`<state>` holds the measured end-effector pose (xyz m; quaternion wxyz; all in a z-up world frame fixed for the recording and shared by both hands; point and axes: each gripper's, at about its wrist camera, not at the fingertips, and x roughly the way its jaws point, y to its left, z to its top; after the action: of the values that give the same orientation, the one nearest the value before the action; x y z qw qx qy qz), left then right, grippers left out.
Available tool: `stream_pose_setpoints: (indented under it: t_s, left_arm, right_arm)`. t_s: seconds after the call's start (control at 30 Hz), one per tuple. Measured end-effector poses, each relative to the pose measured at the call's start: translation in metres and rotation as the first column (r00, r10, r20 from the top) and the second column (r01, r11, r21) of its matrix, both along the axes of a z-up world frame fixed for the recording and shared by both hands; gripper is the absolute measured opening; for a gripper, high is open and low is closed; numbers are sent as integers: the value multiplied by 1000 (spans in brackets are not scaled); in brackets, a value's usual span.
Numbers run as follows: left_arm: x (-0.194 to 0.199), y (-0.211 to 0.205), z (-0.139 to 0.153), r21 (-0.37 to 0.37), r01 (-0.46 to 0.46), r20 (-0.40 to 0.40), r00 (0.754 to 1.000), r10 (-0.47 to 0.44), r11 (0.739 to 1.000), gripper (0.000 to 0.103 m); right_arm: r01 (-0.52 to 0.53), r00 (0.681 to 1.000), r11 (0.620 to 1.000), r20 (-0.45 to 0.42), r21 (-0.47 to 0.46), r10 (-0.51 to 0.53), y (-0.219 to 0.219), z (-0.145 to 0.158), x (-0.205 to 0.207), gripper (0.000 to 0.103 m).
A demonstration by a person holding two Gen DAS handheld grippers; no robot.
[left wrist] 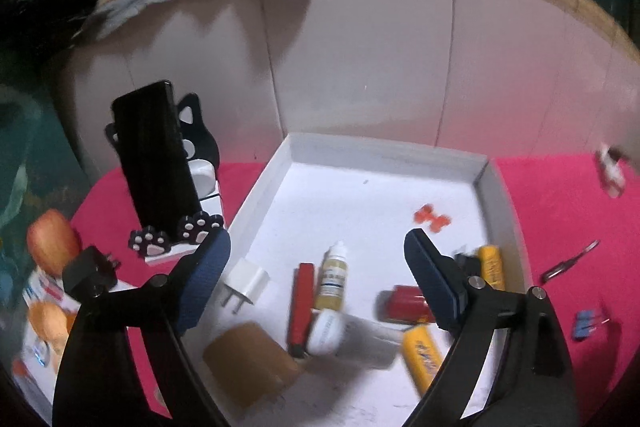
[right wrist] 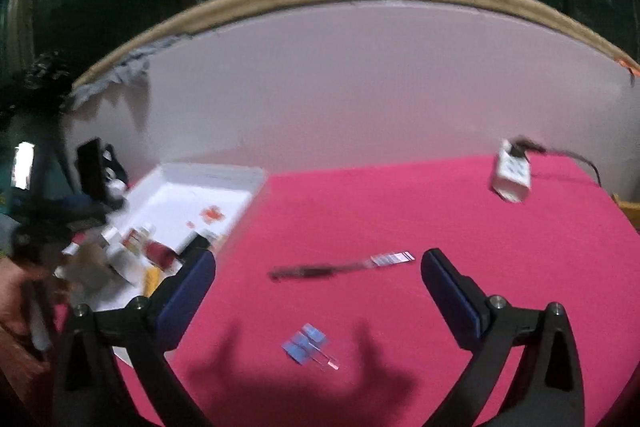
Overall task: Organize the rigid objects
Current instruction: 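Move the right gripper to the blue binder clip and grasp it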
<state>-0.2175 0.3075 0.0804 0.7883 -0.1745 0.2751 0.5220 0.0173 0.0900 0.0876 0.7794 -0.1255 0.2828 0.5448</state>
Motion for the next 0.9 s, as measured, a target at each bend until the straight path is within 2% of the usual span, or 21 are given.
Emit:
stream_pose_setpoints:
  t_s: [0.1, 0.23, 0.37, 0.5, 0.6, 0.63, 0.67, 0.7, 0.73, 0.83, 0.9]
  left_arm:
    - [-5, -18, 4, -3, 23, 75, 997, -23, 1000, 90]
    - [5, -37, 2, -13, 81, 92, 993, -79, 997, 90]
    - [28, -48, 1, -20, 173, 62, 983, -172, 985, 90]
    - [50, -53, 4, -18, 277, 31, 961, -276, 961, 90]
    - [67, -50, 5, -33, 328, 10, 945, -328, 944, 90]
    - [73, -48, 6, -48, 344, 15, 939, -343, 938, 90]
    - [83, -46, 6, -67, 368, 16, 930, -368, 927, 90]
    - [90, -46, 6, -82, 389, 16, 921, -389, 917, 90]
    - [100, -46, 6, -96, 409, 13, 912, -410, 908, 90]
    - [134, -56, 1, -123, 485, -7, 872, -490, 866, 90]
    - [160, -62, -9, -163, 522, -36, 845, -534, 837, 90]
  right_arm:
    - [18, 998, 997, -51, -74, -22, -6, -24, 16, 103]
    - [-24, 995, 983, -95, -182, 7, -2, -56, 16, 103]
    - [-117, 992, 960, -71, -255, 102, 16, -71, -2, 103]
    - [-208, 976, 939, -2, -275, 216, 35, -69, -17, 100]
    - [-273, 957, 911, 8, -308, 290, 47, -71, -22, 68]
    - [-283, 953, 907, 19, -312, 304, 47, -72, -24, 66]
    - [-306, 945, 901, 21, -307, 328, 46, -71, -25, 57]
    - [-326, 938, 897, 20, -299, 347, 44, -69, -27, 34]
    - [-335, 935, 896, 17, -293, 355, 40, -69, -28, 23]
    - [-345, 934, 896, -10, -279, 357, 23, -67, -22, 20]
    - [-329, 942, 906, -27, -267, 335, 7, -65, -15, 15]
